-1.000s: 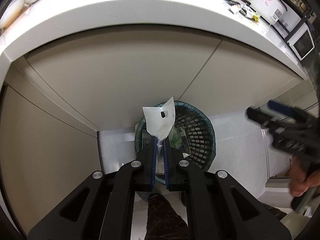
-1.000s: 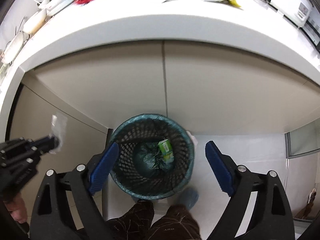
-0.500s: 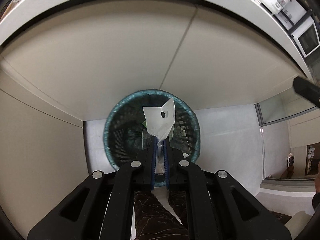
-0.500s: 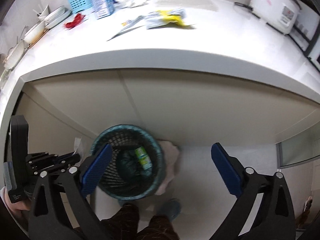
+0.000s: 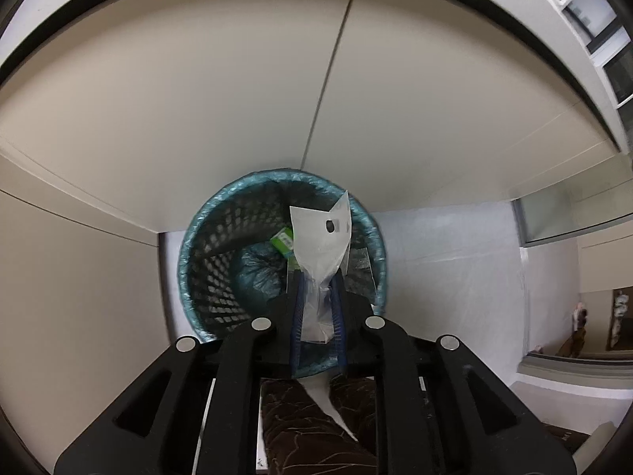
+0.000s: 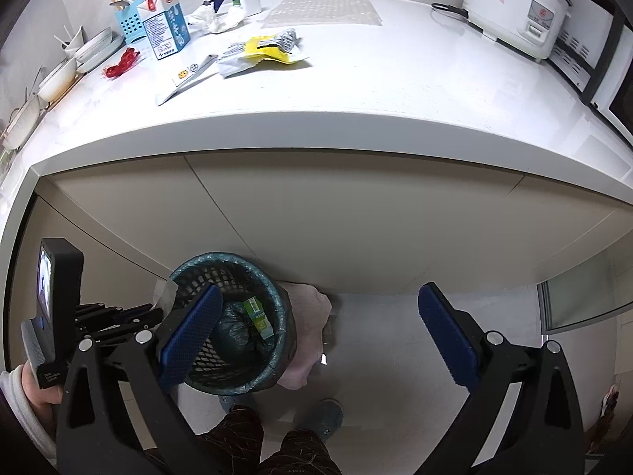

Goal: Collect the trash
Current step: 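Open right tool to drop green box while left tool drops plastic bag into bin, then raise both open tools back over the counter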

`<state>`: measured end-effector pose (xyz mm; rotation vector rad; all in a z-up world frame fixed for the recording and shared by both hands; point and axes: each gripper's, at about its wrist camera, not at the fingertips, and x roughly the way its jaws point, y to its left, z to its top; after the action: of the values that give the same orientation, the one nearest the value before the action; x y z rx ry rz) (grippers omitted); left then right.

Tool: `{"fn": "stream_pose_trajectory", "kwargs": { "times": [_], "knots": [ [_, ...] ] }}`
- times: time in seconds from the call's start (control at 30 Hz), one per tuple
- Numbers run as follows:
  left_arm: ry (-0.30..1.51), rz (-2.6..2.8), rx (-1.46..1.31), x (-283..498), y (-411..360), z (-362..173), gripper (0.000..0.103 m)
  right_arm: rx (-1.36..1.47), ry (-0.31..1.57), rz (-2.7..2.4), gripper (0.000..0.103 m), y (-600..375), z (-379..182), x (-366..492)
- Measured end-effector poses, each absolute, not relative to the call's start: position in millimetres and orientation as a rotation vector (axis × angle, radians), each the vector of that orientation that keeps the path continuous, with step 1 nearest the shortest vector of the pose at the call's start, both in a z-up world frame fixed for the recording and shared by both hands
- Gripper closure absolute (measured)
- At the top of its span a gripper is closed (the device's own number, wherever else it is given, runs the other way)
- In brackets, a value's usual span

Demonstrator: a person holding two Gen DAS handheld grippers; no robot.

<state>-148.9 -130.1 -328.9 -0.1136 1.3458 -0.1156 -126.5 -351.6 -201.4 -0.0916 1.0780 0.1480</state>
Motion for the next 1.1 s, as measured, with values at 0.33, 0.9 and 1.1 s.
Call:
{"fn": "stream_pose_trajectory", "kwargs": {
  "times": [0.33, 0.9, 1.1],
  "knots": [
    [1.372, -0.079, -0.146, -143, -126, -355, 0.067, -0.113, 1.102, 0.149, 0.008, -355, -204, -133],
    [1.277, -0.04, -0.167, -138, -111, -336, 0.006, -0.085, 1.107, 0.155, 0.008, -354, -206, -130],
    [1.197, -0.008, -0.191, -143, -98, -291, 0.006, -0.085, 1.063, 0.211, 0.008, -351, -191, -118]
  ]
}}
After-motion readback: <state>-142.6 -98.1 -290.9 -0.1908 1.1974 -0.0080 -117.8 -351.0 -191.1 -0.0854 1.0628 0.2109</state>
